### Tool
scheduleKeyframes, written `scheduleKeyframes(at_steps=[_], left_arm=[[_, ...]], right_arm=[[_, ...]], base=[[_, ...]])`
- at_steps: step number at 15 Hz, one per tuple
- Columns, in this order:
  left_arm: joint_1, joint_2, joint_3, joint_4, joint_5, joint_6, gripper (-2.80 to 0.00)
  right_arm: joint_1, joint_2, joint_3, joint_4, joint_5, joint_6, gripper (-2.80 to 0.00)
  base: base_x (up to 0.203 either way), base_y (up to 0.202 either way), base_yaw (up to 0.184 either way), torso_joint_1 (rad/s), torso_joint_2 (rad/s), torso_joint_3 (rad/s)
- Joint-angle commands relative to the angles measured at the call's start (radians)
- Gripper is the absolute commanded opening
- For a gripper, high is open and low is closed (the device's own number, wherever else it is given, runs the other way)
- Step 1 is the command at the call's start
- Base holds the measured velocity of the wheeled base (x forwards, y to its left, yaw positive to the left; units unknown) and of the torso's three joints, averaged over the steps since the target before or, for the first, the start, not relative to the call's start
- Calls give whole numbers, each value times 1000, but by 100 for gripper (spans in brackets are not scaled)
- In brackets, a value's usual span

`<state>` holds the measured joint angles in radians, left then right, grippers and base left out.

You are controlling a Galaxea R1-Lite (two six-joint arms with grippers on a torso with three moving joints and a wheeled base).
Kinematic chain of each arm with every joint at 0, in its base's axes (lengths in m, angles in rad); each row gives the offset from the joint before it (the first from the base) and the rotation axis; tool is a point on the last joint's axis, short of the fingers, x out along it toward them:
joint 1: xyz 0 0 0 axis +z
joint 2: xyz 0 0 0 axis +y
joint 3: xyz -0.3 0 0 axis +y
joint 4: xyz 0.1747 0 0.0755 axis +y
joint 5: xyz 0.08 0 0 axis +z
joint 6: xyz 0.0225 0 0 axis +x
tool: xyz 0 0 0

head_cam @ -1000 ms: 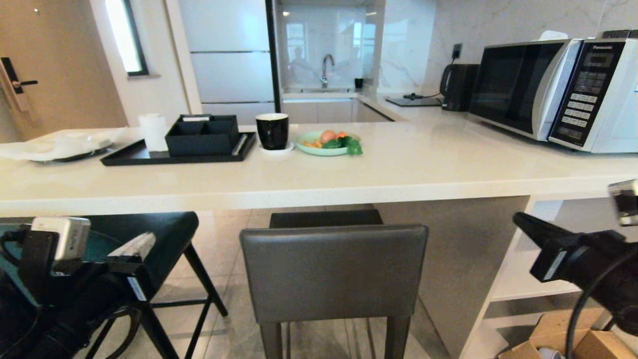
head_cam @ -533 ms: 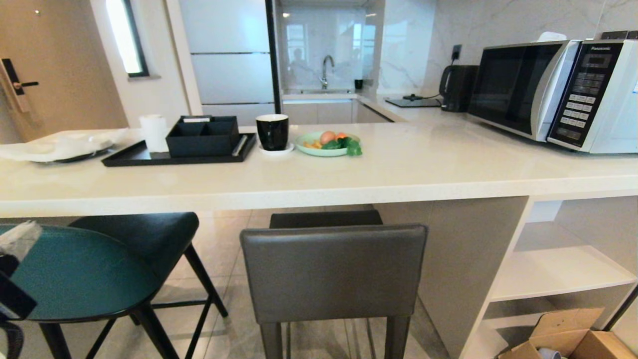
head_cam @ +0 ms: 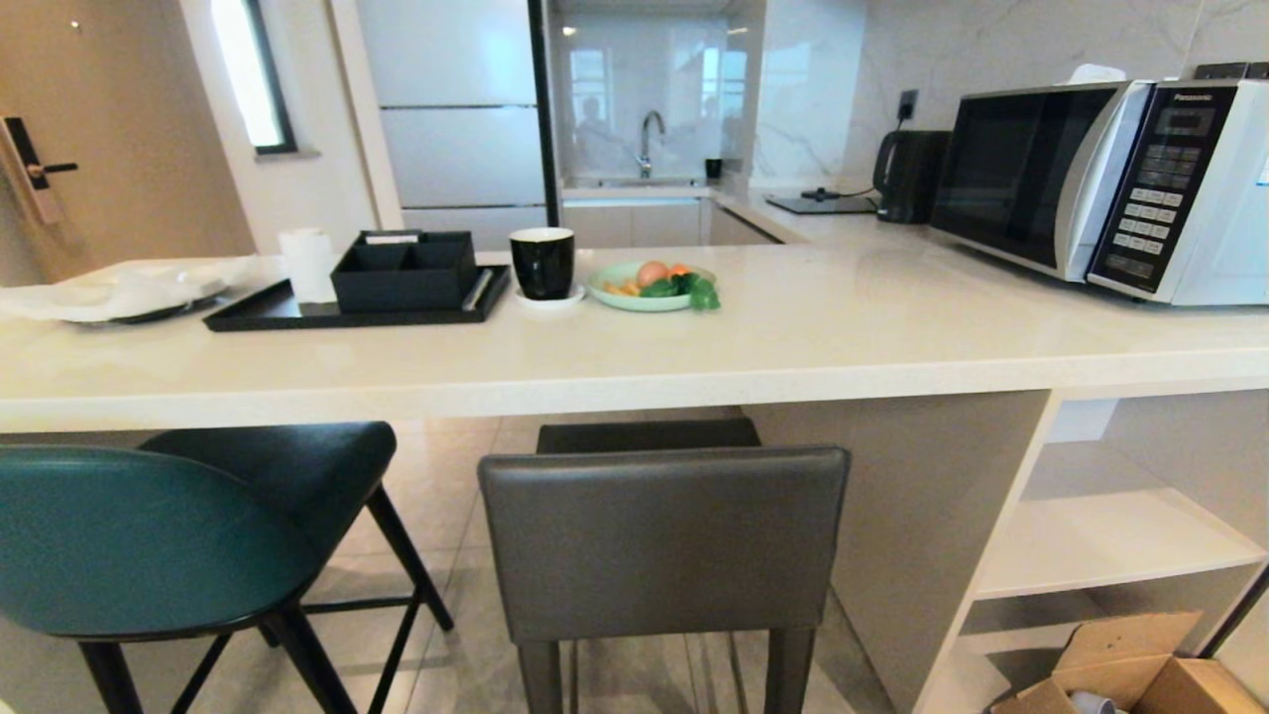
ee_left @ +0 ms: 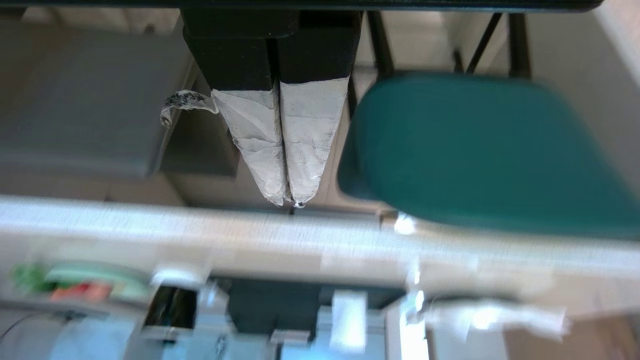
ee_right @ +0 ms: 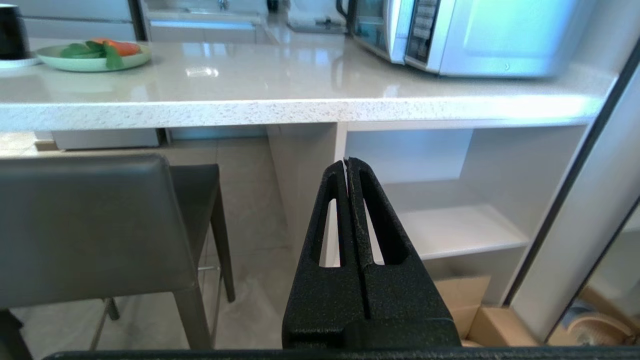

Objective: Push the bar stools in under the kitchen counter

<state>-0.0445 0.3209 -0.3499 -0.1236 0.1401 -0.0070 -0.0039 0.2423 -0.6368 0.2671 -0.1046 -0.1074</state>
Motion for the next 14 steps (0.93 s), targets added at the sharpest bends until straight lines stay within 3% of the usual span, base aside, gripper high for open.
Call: scheduleKeyframes(at_steps=[1,6,8,10,14], left_arm=[[17,-92,37,9,-17,6,-280],[40,-310,195,99,-93,44,-280],[43,-322,263,134,-125,46,-280],[43,-321,331,124,-138,48,-280],[43,-322,347,88,-176,74,-280]], right_arm=[[-4,-121,17,36,13,-12,-280],[-3,-238,207,48,90,-26,-280],[-3,-243,306,32,119,-28,-280],[-2,-244,434,-45,134,-26,-280],[-2,-243,638,-256,147,-14,-280]], base=[[0,0,0,0,0,0],[0,0,0,0,0,0],[0,0,0,0,0,0],[0,0,0,0,0,0],[0,0,0,0,0,0]])
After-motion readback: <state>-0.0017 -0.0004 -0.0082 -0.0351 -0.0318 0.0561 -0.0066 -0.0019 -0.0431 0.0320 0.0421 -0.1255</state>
